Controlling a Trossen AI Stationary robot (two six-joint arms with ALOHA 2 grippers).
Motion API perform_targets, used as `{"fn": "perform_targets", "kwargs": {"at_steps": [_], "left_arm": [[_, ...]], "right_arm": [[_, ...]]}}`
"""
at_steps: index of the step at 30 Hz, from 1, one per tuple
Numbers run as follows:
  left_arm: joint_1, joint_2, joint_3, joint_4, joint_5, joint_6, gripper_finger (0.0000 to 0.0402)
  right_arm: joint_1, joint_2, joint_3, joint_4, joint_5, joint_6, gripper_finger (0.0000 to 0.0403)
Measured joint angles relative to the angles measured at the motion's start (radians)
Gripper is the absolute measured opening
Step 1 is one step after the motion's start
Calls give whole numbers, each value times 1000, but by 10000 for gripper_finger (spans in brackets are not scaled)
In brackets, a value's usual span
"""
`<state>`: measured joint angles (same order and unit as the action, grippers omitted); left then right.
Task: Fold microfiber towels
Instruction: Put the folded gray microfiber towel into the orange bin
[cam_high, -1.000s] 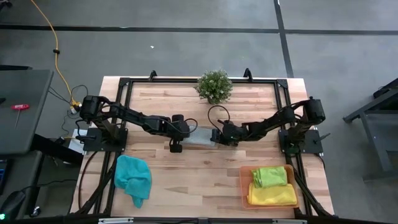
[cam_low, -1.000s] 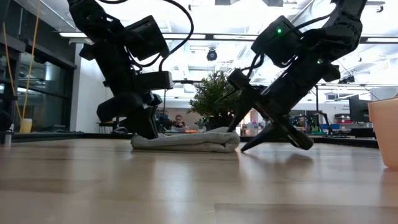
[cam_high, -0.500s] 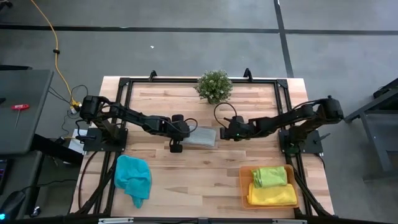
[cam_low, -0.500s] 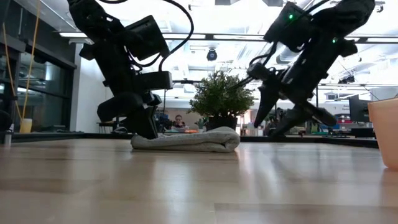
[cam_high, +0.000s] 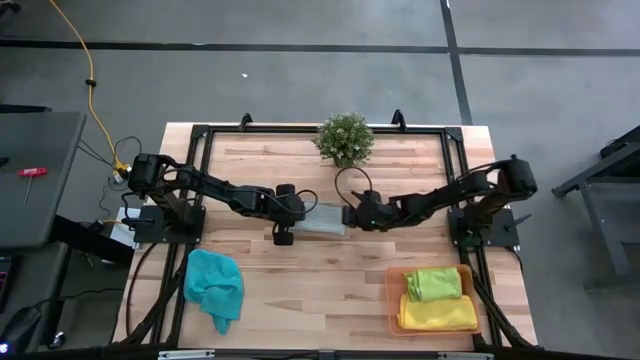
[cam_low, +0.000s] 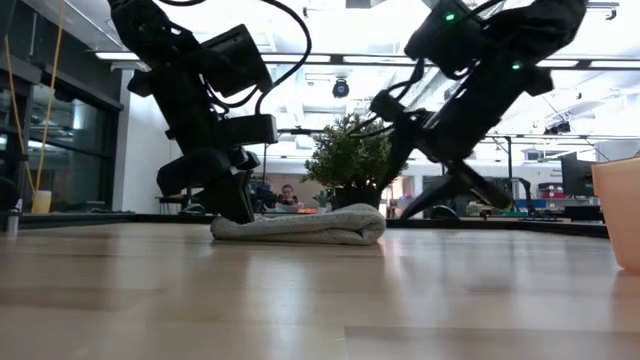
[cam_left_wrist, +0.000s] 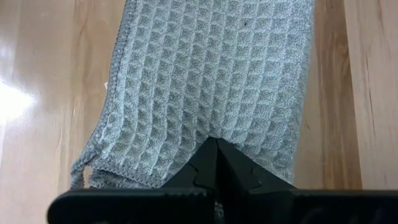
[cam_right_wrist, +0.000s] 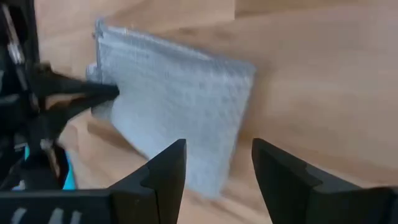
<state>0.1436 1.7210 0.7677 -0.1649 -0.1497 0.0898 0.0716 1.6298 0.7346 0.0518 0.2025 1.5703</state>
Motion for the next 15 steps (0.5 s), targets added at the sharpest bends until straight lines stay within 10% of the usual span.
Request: {"fn": "perform_targets", "kwargs": {"at_steps": [15], "left_arm": [[0, 0, 0, 2, 6, -8, 0]], "right_arm": [[-20, 110, 67, -4, -45, -12, 205]]}}
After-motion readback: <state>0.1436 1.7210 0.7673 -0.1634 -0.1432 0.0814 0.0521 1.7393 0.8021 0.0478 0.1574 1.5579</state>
